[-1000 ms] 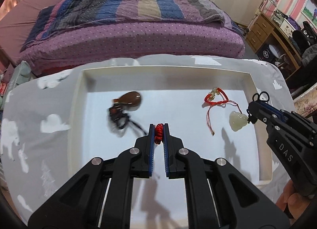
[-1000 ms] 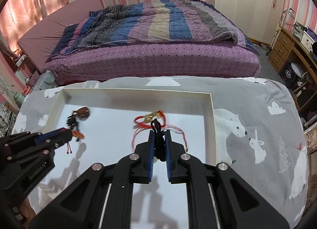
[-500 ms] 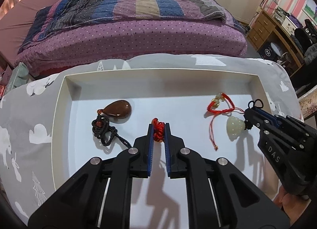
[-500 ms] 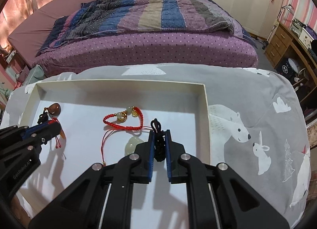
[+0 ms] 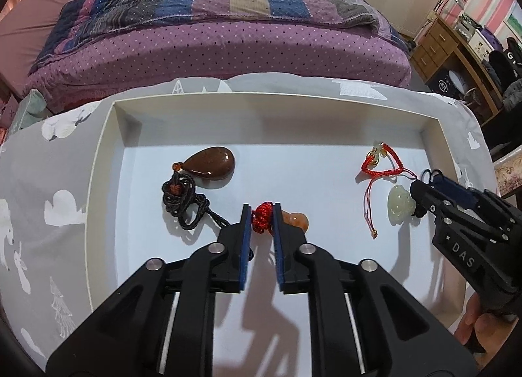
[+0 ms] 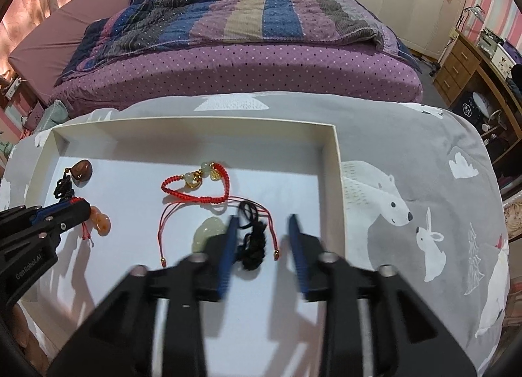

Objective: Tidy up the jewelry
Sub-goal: 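Open the left tool in the tray while the right tool opens releasing the jade pendant, then withdraw both tools from the tray back over the remaining jewelry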

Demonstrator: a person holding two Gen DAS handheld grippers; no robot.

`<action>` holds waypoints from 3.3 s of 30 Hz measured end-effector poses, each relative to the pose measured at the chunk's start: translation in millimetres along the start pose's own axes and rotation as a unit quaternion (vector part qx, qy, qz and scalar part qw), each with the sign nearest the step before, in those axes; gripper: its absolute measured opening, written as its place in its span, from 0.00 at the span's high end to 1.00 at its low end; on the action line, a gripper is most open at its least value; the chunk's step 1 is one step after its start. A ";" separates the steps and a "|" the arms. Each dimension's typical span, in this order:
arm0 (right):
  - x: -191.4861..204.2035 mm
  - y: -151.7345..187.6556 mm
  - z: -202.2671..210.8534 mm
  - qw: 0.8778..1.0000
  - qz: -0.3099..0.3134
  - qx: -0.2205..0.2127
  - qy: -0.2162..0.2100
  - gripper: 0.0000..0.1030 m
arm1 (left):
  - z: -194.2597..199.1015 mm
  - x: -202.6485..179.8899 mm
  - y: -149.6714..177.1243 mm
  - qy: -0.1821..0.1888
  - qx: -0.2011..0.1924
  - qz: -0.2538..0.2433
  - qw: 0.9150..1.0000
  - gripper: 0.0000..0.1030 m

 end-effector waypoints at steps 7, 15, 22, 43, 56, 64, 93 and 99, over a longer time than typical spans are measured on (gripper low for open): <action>-3.2 4.4 7.9 1.000 -0.005 -0.002 -0.004 0.55 | 13.7 1.2 3.0 -0.018 -0.011 0.003 1.000 0.54; 1.1 13.2 53.0 1.000 -0.004 -0.020 -0.005 0.54 | 61.5 4.5 18.7 -0.046 -0.036 0.009 0.998 0.33; 5.3 36.8 118.3 0.999 0.002 -0.044 0.000 0.42 | 120.9 7.8 48.4 -0.058 -0.067 0.008 0.996 0.17; 25.4 164.0 202.4 0.998 0.040 -0.041 0.006 0.29 | 201.0 47.4 198.2 -0.082 -0.069 0.008 0.994 0.07; 24.5 213.4 203.9 0.998 0.050 -0.023 0.004 0.28 | 214.1 93.3 251.6 -0.102 -0.073 0.008 0.992 0.07; 37.9 232.0 195.7 0.998 0.055 -0.008 -0.004 0.29 | 214.0 121.9 272.0 -0.110 -0.069 0.015 0.991 0.07; 90.6 252.0 177.5 0.996 0.089 0.025 0.001 0.29 | 185.5 162.9 299.6 -0.069 -0.043 0.040 0.996 0.13; 93.7 252.9 170.9 0.995 0.091 0.033 0.002 0.29 | 186.7 137.8 301.9 -0.049 -0.045 0.020 0.998 0.13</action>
Point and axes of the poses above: each gripper's, at about its wrist camera, not at the fingertips, and z roughly against the way its jaws point, x to its left, y to its underside, the point moved 3 cm from there along -z, roughly the way its jaws point, and after that the axes turned 5 degrees about y, right-handed, at the moved point
